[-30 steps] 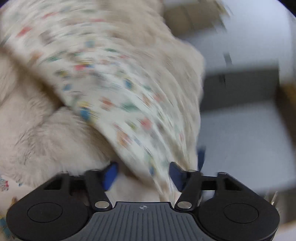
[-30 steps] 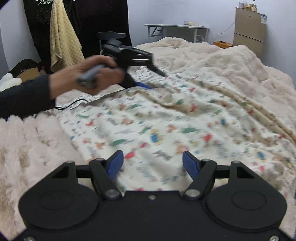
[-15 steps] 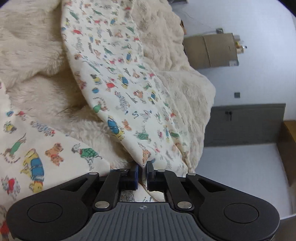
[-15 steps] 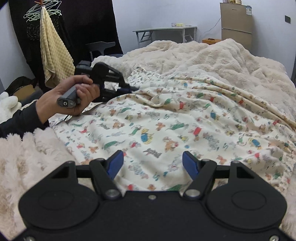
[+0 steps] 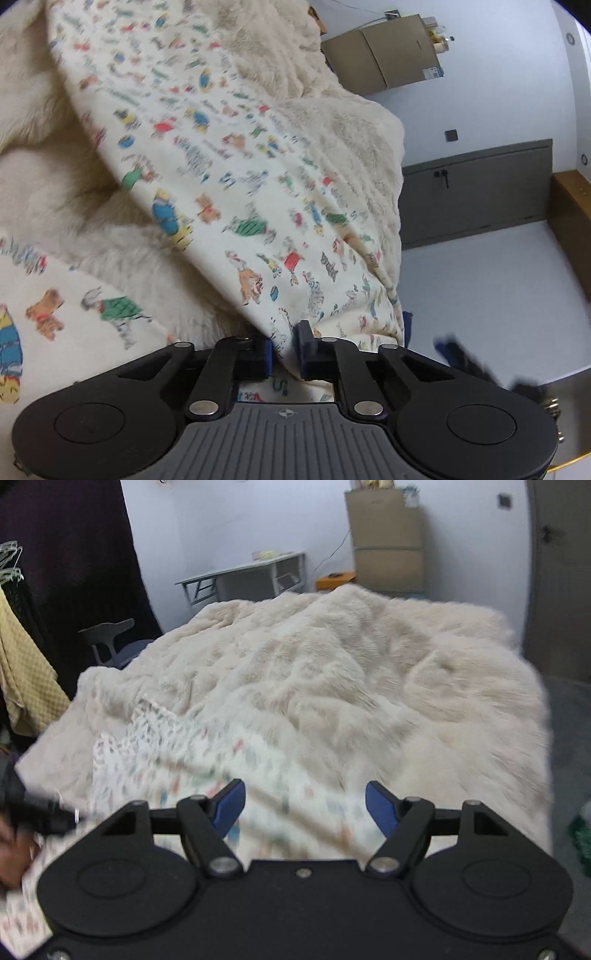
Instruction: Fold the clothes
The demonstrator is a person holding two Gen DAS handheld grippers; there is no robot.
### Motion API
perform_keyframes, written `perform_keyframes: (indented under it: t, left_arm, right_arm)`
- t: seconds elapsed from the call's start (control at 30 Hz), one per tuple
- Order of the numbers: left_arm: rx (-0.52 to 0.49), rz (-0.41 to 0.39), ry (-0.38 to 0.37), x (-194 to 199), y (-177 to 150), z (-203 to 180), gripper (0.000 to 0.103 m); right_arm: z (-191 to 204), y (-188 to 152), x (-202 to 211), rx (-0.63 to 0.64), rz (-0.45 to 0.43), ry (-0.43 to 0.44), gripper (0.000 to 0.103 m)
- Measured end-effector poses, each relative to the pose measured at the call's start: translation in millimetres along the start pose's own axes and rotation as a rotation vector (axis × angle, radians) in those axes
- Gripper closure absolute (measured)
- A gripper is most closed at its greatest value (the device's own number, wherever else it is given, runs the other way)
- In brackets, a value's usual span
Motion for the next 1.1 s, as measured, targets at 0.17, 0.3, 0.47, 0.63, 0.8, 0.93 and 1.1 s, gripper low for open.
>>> perform_keyframes:
  t: [0.17, 0.3, 0.47, 0.63, 0.8, 0.93, 1.1]
  left_arm:
    - [-0.022, 0.005, 0.006, -1.6, -2.0, 3.9, 0.094]
    - [-0.064, 0.001, 0.037, -9.7, -1.6, -0.2, 0.094]
    - [-0.09, -0.004, 0.044, -9.6, -8.4, -2.4, 0.094]
    - [-0.09, -0.001, 0.045, -9.2, -9.3, -3.8, 0.095]
    - [-0.075, 0.004, 0.031, -8.9, -10.9, -2.1, 0.095]
    - [-0.08, 0.004, 0.036, -7.9, -11.1, -1.8, 0.095]
    - [-0.079, 0.0, 0.034, -6.8, -11.2, -0.6, 0.095]
  right_arm:
    - [-7.3, 15.8, -86.3, -0.005, 0.158, 0.105, 0.039]
    - [1.5, 12.0, -121.4, 0.073, 0.253, 0.158, 0.101]
    - [-23.3, 44.1, -121.3, 0.072, 0.121, 0.025, 0.103]
    - [-33.7, 51.4, -115.0, 0.002, 0.105, 0.038, 0.086]
    - [-6.2, 54.8, -120.0, 0.016, 0.156, 0.191, 0.038]
    - [31.5, 58.9, -158.9, 0.123, 0.226, 0.18, 0.093]
    - [24.8, 84.0, -169.0, 0.081, 0.109, 0.06, 0.103]
Point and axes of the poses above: each gripper's, at about its wrist camera, not at the fingertips, and x roughly against the way its jaws point, z to its left, y to its top, the point moved 8 cm from there along -x, roughly the way its jaws point, and after that the axes turned 2 degrees about z, right-handed, at the moved point
